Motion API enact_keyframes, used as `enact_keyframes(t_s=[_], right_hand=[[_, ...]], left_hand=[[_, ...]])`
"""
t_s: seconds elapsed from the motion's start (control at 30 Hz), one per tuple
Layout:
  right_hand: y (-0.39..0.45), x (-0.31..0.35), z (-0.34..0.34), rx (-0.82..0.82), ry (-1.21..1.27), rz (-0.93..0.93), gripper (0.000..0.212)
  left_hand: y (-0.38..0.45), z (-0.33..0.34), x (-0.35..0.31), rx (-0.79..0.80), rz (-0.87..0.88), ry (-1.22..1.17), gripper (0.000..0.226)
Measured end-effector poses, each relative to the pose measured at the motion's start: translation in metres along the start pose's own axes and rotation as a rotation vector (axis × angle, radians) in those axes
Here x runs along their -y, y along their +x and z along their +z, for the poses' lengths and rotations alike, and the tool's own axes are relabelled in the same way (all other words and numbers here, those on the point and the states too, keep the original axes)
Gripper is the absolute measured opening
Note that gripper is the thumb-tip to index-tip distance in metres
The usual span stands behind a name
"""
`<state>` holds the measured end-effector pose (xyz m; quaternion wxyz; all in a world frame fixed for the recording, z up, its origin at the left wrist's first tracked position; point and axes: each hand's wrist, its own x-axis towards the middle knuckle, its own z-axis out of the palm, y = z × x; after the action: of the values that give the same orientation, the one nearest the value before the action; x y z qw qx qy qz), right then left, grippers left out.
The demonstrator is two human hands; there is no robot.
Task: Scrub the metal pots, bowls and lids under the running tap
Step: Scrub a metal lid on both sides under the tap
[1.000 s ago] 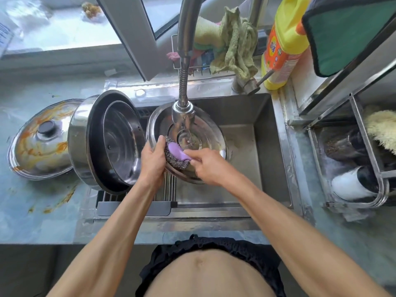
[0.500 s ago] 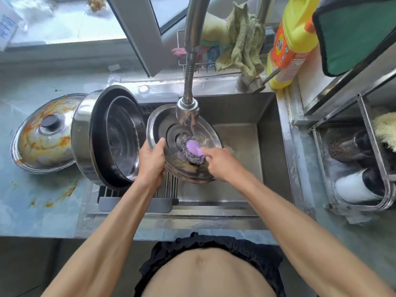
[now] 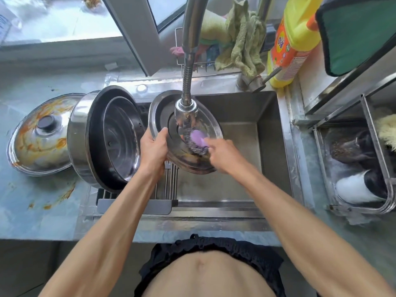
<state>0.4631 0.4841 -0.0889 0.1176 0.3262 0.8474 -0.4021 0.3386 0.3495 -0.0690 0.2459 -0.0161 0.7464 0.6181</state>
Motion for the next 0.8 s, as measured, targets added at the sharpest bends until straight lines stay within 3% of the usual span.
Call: enact_keyframes(t_s=[0.07,0.2,0.33,0.53,0.67,0.8], right_hand=[[-0.006,0.005,0.007,0.034,0.055,-0.048,0.045],[0.007,-0.018,0.003,-0.02,-0.002,0.108,0.043],[-0.018,0.018,0.024,0.086,0.09,-0.07,0.043],[-0.008,0.001,0.011,0.017,0.059,0.032,0.036],[-0.025,0.03,0.019,0.04,0.177,-0.144,0.041],[-0.01,0.012,0.01,0.04,0.117,-0.023,0.045]], left_hand=[[0.003,-0.003,0.001,-0.026,-0.011,-0.014,0.017],[-0.004,-0.014,0.012,-0.016,0.001,-0.031,0.016],[-0.002,-0.009,0.02,-0.055,-0.018,-0.041,0.013],[-0.004,-0.003,0.021,0.003,0.081,-0.025,0.012],[-0.001,0.003,0.024,0.006,0.103,0.013,0.014],[-0.001,-0.006,0.021,0.01,0.132,0.024,0.015]])
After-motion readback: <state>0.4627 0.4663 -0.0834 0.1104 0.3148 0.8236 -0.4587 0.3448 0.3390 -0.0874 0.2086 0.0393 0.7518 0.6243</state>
